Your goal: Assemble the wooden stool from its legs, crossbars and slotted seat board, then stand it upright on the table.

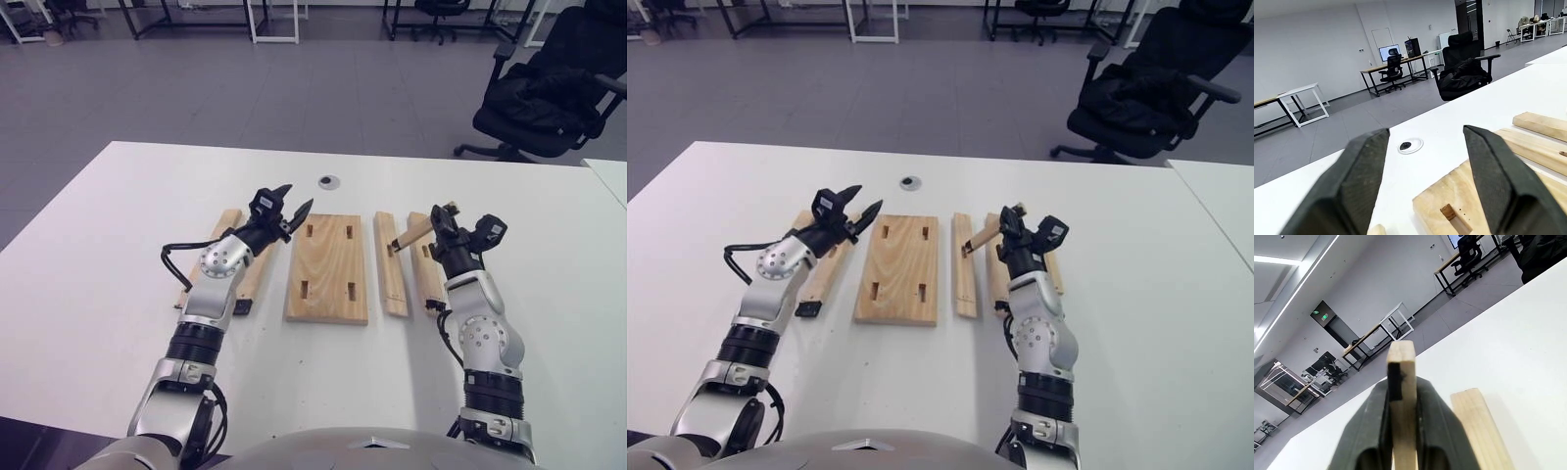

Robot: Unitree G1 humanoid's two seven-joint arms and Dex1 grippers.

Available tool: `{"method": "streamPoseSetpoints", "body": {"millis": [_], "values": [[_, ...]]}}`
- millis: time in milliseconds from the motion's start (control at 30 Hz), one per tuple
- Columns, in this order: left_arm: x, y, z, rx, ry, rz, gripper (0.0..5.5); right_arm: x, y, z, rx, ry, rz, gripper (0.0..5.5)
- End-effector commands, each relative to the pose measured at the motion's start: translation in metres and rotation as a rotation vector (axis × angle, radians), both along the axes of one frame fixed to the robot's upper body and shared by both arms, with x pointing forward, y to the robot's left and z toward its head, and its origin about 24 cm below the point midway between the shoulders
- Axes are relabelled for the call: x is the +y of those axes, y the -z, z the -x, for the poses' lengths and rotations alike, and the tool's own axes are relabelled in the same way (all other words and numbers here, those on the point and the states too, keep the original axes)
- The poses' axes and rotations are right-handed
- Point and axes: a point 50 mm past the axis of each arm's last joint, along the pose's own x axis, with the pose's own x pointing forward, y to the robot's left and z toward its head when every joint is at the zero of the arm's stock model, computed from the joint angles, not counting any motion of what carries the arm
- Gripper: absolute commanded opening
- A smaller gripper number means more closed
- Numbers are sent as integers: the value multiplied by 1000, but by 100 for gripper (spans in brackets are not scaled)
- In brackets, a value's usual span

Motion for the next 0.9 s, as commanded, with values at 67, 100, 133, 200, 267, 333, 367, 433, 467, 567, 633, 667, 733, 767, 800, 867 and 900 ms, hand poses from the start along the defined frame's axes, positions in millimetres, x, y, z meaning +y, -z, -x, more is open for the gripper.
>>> {"method": "streamPoseSetpoints", "body": {"millis": [67,100,133,200,267,333,367,433,467,567,633,667,733,767,800,867,900], "values": [[5,4,1,19,-9,-21,276,8,15,3,42,-15,22,41],[5,4,1,20,-10,-22,276,7,16,3,46,-15,44,41],[5,5,2,22,-10,-23,276,6,17,3,48,-10,75,41],[5,5,2,24,-9,-28,276,5,17,3,51,-10,164,41],[6,6,2,24,-9,-34,276,8,17,3,46,-18,259,41],[6,6,2,21,-9,-42,276,16,20,6,44,-65,371,41],[6,6,3,19,-9,-49,276,20,25,8,50,-97,421,41],[6,6,4,15,-6,-66,276,23,39,16,86,-151,496,41],[6,7,4,12,-5,-78,276,22,48,20,108,-172,534,41],[5,7,5,9,-1,-95,276,17,74,36,186,-205,555,41],[6,8,6,12,-2,-99,276,16,91,47,244,-246,567,41],[5,9,6,13,1,-106,276,15,98,50,285,-267,581,41],[3,11,7,16,6,-114,276,12,112,54,388,-296,589,41],[2,12,7,18,7,-114,276,10,118,57,424,-308,595,41],[2,12,7,19,7,-113,276,10,120,59,439,-322,595,41],[3,13,7,23,5,-112,276,13,114,55,414,-336,578,41],[3,13,7,23,4,-112,276,15,107,49,376,-334,573,41]]}}
